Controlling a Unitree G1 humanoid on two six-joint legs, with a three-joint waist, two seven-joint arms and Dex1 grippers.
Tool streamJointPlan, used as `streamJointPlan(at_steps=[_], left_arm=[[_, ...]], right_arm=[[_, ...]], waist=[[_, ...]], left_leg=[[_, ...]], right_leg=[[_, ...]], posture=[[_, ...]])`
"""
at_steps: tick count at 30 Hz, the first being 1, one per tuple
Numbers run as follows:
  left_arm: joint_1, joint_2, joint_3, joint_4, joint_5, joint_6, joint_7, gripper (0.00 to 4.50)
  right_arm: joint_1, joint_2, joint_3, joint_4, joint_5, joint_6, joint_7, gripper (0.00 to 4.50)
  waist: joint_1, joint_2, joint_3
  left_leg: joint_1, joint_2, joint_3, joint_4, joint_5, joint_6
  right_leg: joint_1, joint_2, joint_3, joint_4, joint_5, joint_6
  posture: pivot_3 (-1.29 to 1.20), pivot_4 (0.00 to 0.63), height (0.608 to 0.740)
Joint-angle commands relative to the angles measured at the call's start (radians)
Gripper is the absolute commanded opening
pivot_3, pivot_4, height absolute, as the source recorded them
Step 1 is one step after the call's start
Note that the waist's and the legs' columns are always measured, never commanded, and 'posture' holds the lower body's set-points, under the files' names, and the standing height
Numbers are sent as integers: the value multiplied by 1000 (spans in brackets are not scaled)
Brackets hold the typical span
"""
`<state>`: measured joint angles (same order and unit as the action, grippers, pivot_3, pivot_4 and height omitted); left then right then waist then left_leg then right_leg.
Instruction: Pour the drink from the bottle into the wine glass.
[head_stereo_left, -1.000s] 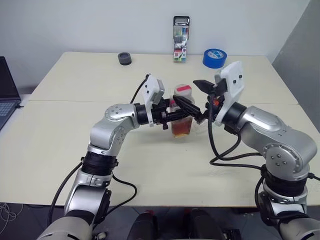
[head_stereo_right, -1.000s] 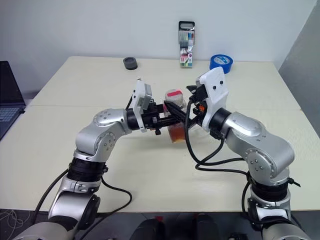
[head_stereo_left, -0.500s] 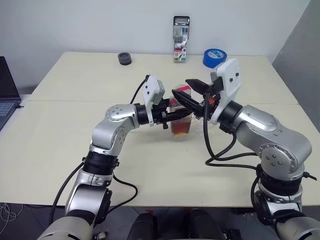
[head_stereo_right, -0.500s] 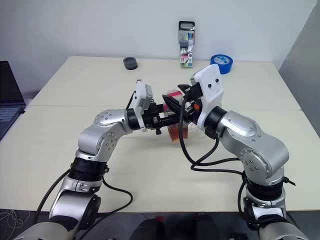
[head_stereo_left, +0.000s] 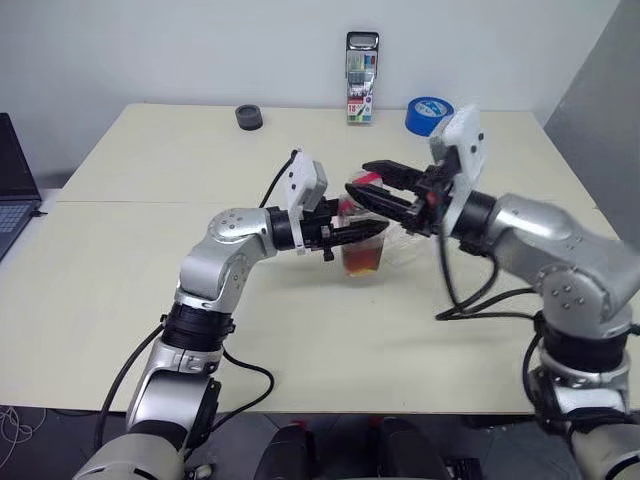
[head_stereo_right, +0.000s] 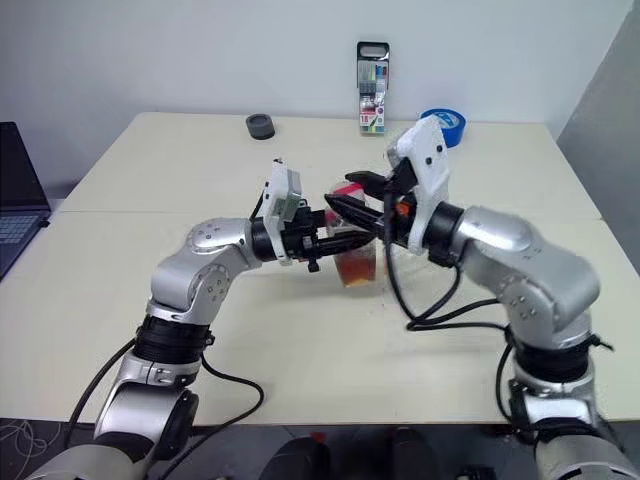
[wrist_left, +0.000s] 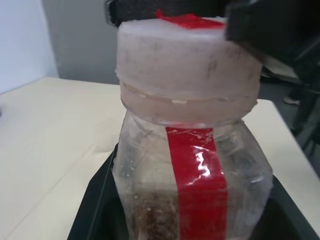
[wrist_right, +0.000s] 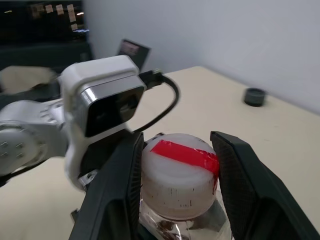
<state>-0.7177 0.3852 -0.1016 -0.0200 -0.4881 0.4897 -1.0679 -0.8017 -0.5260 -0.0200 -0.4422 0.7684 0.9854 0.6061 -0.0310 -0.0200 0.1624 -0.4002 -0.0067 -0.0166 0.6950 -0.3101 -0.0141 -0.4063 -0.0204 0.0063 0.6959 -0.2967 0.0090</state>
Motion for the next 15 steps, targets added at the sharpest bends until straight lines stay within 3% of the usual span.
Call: streamJointPlan(at_steps=[1,5,9,12,13,15], left_arm=[[-30,0,-5,-100,-98,36,-83,1774],[-47,0,7,-73,-102,35,-93,1774],[-58,13,13,-19,-54,-5,-86,1774],[-50,17,32,26,-20,-33,-40,1774],[-46,17,35,35,-13,-42,-30,1774],[-34,18,36,41,-4,-52,-19,1774]], right_arm=[[-72,-43,16,100,14,-66,186,1773],[-93,-67,49,164,-22,-112,282,1773],[-74,-103,27,163,-3,-99,315,3123],[-9,-121,-86,70,53,-23,184,4215],[9,-122,-108,42,65,-7,153,4483],[40,-98,-140,-11,74,10,65,4483]], waist=[[0,0,0],[0,0,0],[2,0,0],[4,0,0],[5,0,0],[4,0,0]], left_leg=[[0,0,0,0,0,0],[0,0,0,0,0,0],[0,0,0,1,0,0],[-1,0,0,0,0,0],[0,0,0,0,0,0],[-1,0,0,0,0,0]], right_leg=[[0,0,0,0,0,0],[0,0,0,0,0,0],[0,0,0,0,0,0],[0,0,0,-1,0,0],[0,0,0,-1,0,0],[0,-1,0,-1,0,0]], posture=[[0,150,740],[0,150,740],[0,150,740],[0,150,740],[0,150,740],[0,150,740]])
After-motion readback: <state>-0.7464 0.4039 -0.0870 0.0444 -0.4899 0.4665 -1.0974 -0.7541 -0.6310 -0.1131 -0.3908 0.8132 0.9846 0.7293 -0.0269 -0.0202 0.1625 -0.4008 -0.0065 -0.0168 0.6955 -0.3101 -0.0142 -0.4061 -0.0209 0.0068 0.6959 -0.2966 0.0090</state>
